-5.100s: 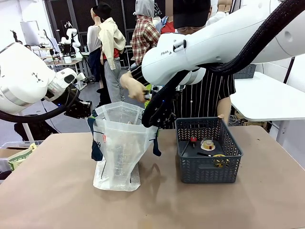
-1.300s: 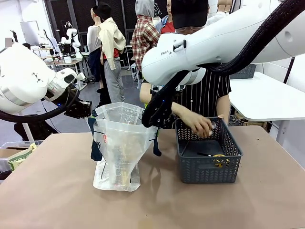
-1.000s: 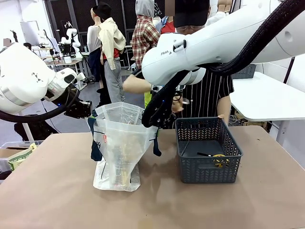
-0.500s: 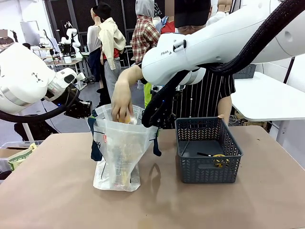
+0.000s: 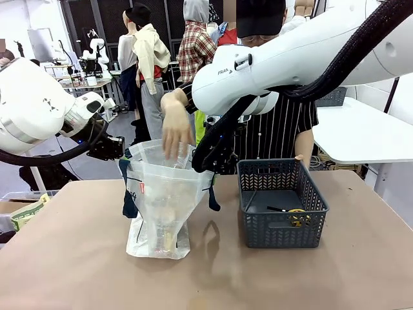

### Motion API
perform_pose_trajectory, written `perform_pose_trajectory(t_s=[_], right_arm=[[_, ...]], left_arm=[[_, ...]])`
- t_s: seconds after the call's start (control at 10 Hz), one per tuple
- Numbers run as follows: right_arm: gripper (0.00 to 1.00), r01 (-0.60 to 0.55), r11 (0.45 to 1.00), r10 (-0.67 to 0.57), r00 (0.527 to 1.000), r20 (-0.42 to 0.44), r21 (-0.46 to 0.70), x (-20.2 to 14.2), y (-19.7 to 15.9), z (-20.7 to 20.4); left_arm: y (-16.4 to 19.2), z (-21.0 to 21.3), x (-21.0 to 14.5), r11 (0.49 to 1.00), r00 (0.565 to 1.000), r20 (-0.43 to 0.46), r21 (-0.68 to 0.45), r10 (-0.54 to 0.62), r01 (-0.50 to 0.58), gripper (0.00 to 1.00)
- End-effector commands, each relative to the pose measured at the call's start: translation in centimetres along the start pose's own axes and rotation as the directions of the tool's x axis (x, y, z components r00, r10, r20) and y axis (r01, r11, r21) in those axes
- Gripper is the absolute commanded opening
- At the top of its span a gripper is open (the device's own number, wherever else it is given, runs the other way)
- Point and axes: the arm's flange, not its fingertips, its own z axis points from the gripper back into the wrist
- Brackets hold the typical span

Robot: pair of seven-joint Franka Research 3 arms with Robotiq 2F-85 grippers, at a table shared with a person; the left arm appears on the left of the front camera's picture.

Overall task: Transfer purchased items from the store into the shopping bag.
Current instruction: Move the Reusable shopping bag to the right side of the table.

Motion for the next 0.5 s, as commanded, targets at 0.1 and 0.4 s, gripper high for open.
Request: perform_pose_trajectory(t_s=[0.1,0.4], right_arm=[[0.00,0.005,1.000,-0.005,1.000,0.000,0.003,-0.07,-0.14,0.14],[0.00,0.005,1.000,-0.005,1.000,0.000,0.003,-0.07,-0.14,0.14]], left_arm=[[0.15,0.26,-0.36,1.000,1.000,0.015,0.008,0.002,-0.002,0.00],[0.15,0.26,-0.36,1.000,1.000,0.015,0.008,0.002,-0.002,0.00]])
